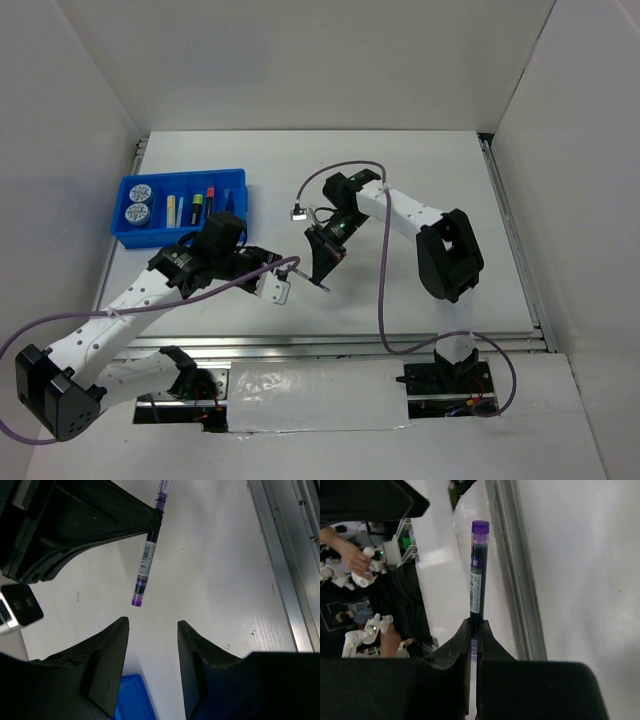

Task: Sort the stationery into containers

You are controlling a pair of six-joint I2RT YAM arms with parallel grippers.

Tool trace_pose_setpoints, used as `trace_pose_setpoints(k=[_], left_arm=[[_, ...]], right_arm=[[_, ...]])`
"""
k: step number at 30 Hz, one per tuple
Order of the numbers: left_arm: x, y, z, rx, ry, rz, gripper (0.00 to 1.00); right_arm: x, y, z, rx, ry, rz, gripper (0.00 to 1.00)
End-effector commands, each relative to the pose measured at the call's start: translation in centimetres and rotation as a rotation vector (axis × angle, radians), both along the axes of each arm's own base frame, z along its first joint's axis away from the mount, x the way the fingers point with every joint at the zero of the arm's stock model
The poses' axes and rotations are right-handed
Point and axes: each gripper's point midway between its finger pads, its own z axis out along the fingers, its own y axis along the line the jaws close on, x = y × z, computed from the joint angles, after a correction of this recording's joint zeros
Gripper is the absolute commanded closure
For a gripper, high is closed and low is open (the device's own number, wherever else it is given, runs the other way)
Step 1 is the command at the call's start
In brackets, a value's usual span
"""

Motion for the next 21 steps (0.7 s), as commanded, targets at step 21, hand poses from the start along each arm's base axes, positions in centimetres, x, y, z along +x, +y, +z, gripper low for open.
trace_pose_setpoints(k=[21], left_arm=[[-0.6, -2.6, -0.1, 0.064, -0.046, -0.137, 0.67]], right_arm=[[-2.8, 1.8, 3.2, 0.082, 0.06, 0.089, 1.0]])
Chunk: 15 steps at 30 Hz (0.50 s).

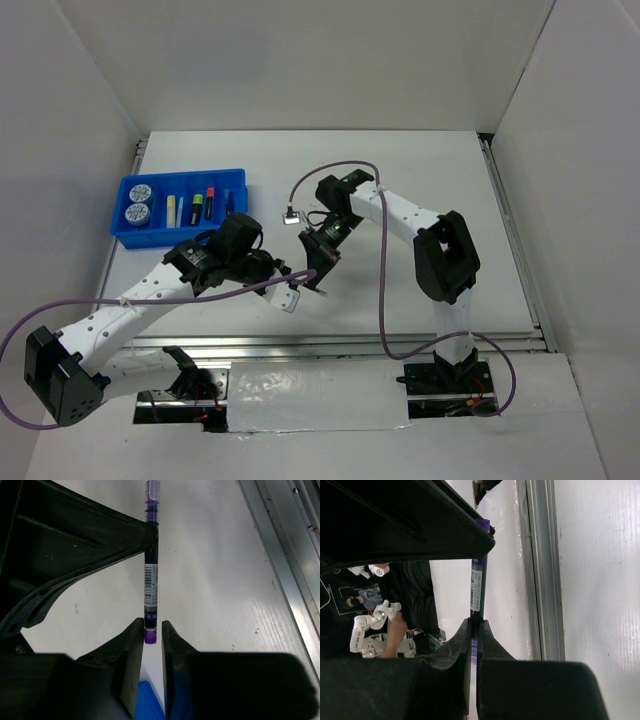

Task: Sort the stationery into containers

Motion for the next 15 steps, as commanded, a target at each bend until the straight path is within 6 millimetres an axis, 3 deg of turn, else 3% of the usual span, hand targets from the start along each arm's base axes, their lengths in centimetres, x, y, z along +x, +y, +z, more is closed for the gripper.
trace_pose_setpoints(k=[1, 7, 10, 11, 14, 15], left_arm=[[-0.1, -0.9, 1.2, -0.027, -0.015, -0.031, 0.69], [0.1, -0.8, 1.0, -0.034, -0.009, 0.015, 0.93], [0.0, -0.6, 0.9, -0.041, 0.002, 0.034, 0.99], [-0.1, -0.5, 0.9, -0.041, 0.008, 0.038, 1.0], [-0.8, -0.3, 0.8, -0.052, 0.052, 0.067, 1.0], [-1.3, -0.1, 0.7, -0.056, 0.071, 0.069, 1.0]], right_arm=[[-0.3, 0.6, 1.5, 0.024, 0.013, 0.013, 1.0], [-0.4, 0.7, 2.2, 0.035, -0.007, 0.018, 0.99], [-0.2, 0.7, 2.7, 0.037, -0.03, 0.021, 0.93], [-0.1, 0.6, 2.8, 0.031, -0.037, 0.021, 0.78], [1.6, 0.0, 3.8, 0.036, -0.078, -0.026, 0.46], [2.7, 0.0, 4.6, 0.047, -0.115, -0.048, 0.43]])
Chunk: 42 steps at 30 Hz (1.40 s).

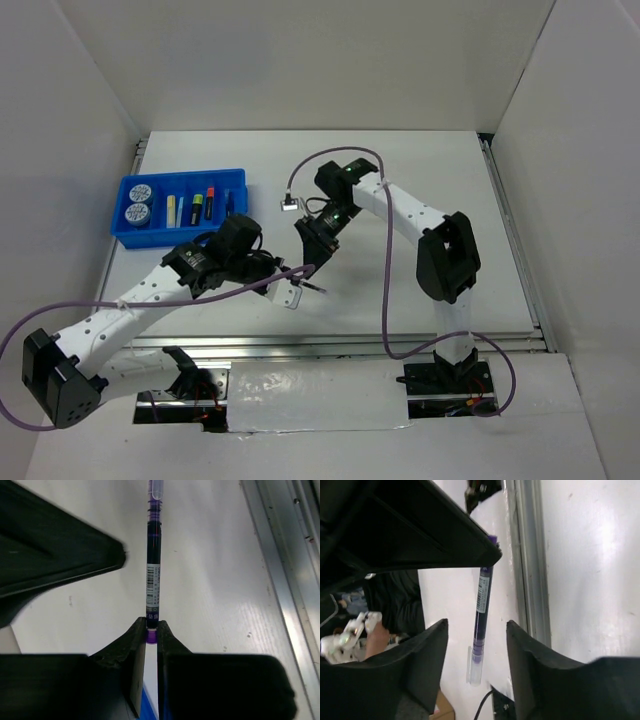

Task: Sort the stationery into containers

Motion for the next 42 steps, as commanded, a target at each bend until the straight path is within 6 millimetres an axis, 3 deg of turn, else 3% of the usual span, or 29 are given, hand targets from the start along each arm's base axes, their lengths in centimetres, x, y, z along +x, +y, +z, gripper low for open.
trace_pose_setpoints(k=[1, 3, 4, 6, 7, 8, 9, 10, 11, 12, 13, 14, 15, 16, 17, 18, 19, 20, 24, 25, 26, 35, 40, 42], left_arm=[[-1.8, -0.2, 0.5, -0.054, 0.064, 0.01, 1.0], [-2.8, -0.1, 0.3, -0.066, 0.106, 0.049, 1.0], [-2.8, -0.1, 0.4, -0.082, 0.13, 0.084, 1.0], [-2.5, -0.2, 1.2, -0.154, 0.224, 0.207, 1.0], [-1.9, 0.3, 1.3, -0.179, 0.275, 0.276, 1.0], [-1.9, 0.0, 1.6, -0.217, 0.387, 0.354, 1.0], [-1.3, 0.2, 1.6, -0.235, 0.439, 0.415, 1.0], [0.3, 1.1, 1.7, -0.266, 0.488, 0.521, 1.0], [1.3, 1.4, 1.3, -0.286, 0.584, 0.632, 1.0], [2.9, 1.8, 2.2, -0.327, 0.608, 0.703, 1.0], [5.1, 3.5, 2.5, -0.37, 0.632, 0.821, 1.0], [7.8, 5.5, 2.9, -0.431, 0.689, 0.992, 1.0], [8.5, 5.3, 3.1, -0.443, 0.718, 1.031, 1.0], [10.3, 7.1, 2.3, -0.481, 0.808, 1.188, 1.0], [11.9, 7.9, 3.6, -0.525, 0.804, 1.249, 1.0], [13.7, 10.5, 3.1, -0.533, 0.764, 1.409, 1.0], [14.7, 11.6, 3.0, -0.541, 0.755, 1.509, 1.0], [16.4, 12.3, 3.2, -0.545, 0.757, 1.575, 1.0], [19.7, 16.5, 2.8, -0.531, 0.718, 1.731, 1.0], [20.5, 16.8, 1.7, -0.502, 0.735, 1.75, 1.0], [21.3, 17.1, 2.4, -0.508, 0.716, 1.756, 1.0], [21.6, 18.6, -2.9, -0.395, 0.832, 1.892, 1.0], [21.8, 18.6, -3.8, -0.392, 0.849, 1.913, 0.99], [22.3, 18.6, -4.1, -0.39, 0.851, 1.924, 0.92]], right_arm=[[3.2, -1.3, 3.7, 0.032, -0.081, -0.093, 0.41], [6.3, -1.9, 5.7, 0.053, -0.159, -0.174, 0.39], [9.0, -3.2, 6.1, 0.049, -0.213, -0.248, 0.38], [12.2, -4.8, 8.1, 0.054, -0.261, -0.377, 0.36], [15.5, -6.8, 8.7, 0.057, -0.334, -0.478, 0.35], [16.4, -8.0, 9.6, 0.054, -0.332, -0.56, 0.32], [17.6, -9.1, 9.9, 0.055, -0.348, -0.62, 0.31], [20.3, -11.5, 11.2, 0.09, -0.425, -0.713, 0.25], [20.6, -12.5, 10.4, 0.08, -0.365, -0.784, 0.22], [20.7, -13.4, 11.5, 0.105, -0.376, -0.829, 0.2], [21.4, -14.1, 12.0, 0.131, -0.394, -0.865, 0.18], [21.3, -15.2, 11.8, 0.125, -0.394, -0.892, 0.17], [21.2, -15.4, 11.6, 0.12, -0.399, -0.896, 0.17], [21.1, -15.7, 11.3, 0.105, -0.41, -0.897, 0.17], [20.8, -15.9, 10.4, 0.082, -0.402, -0.903, 0.17], [20.5, -15.9, 9.9, 0.072, -0.397, -0.903, 0.17], [20.5, -16.0, 9.6, 0.072, -0.393, -0.907, 0.17], [20.1, -16.0, 8.4, 0.058, -0.365, -0.908, 0.17], [19.3, -15.6, 7.0, 0.054, -0.329, -0.903, 0.17], [19.1, -15.5, 6.6, 0.049, -0.323, -0.9, 0.16], [18.9, -15.3, 6.4, 0.046, -0.316, -0.896, 0.16], [18.6, -15.8, 4.8, 0.001, -0.312, -0.893, 0.14], [18.9, -15.8, 4.4, -0.005, -0.295, -0.891, 0.13], [19.0, -15.6, 4.3, -0.006, -0.288, -0.889, 0.13]])
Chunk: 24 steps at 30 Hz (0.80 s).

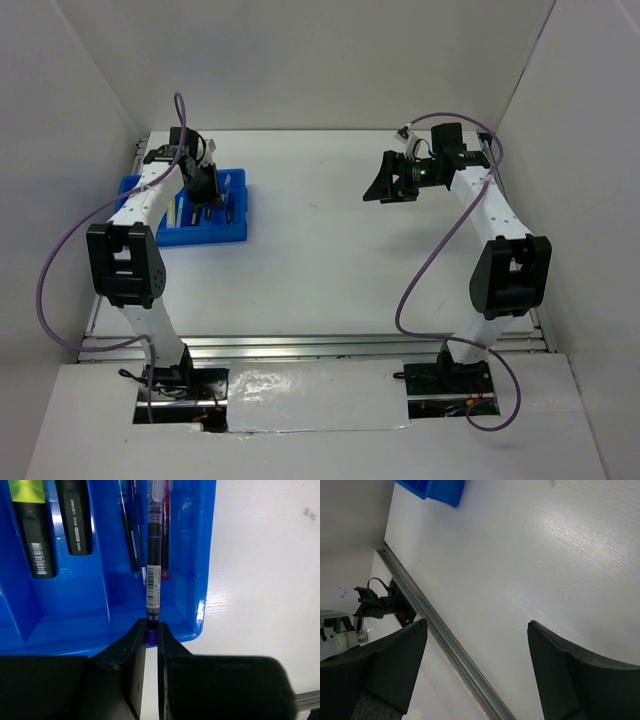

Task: Sort the stationery into containers

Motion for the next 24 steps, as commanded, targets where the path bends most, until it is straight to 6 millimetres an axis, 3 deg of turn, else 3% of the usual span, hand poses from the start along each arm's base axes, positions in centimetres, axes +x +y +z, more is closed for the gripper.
trace_pose_setpoints(k=[1, 7, 11, 15, 19, 20, 22, 23, 24], left_arm=[[1.2, 0.1, -0.2, -0.002, -0.005, 0.035, 0.9], [2.2, 0.3, -1.7, 0.004, 0.025, 0.055, 0.77], [2.9, 0.1, -1.2, 0.0, -0.007, 0.05, 0.66], [3.4, -0.5, 2.4, 0.0, -0.126, 0.01, 0.48], [3.2, -1.3, 7.2, 0.001, -0.264, -0.08, 0.46], [2.6, -1.6, 9.3, -0.003, -0.317, -0.109, 0.46], [1.7, -2.1, 11.0, 0.018, -0.378, -0.168, 0.26], [0.3, -2.0, 11.8, 0.032, -0.407, -0.186, 0.09], [-0.5, -2.2, 11.9, 0.052, -0.423, -0.234, 0.07]], right_arm=[[0.6, 0.3, 0.5, -0.001, -0.043, 0.013, 0.13], [0.4, 0.1, 0.2, -0.036, -0.051, 0.007, 0.11], [0.4, -0.3, 0.3, -0.066, -0.059, -0.012, 0.11], [0.3, -0.6, 0.8, -0.085, -0.081, -0.028, 0.09], [0.3, -1.7, 1.5, -0.145, -0.151, -0.051, 0.09], [-0.2, -2.1, 2.2, -0.162, -0.181, -0.069, 0.09], [0.1, -4.0, 1.7, -0.25, -0.232, -0.141, 0.08], [0.0, -5.7, 2.5, -0.318, -0.286, -0.212, 0.07], [0.2, -6.5, 3.0, -0.352, -0.338, -0.243, 0.05]])
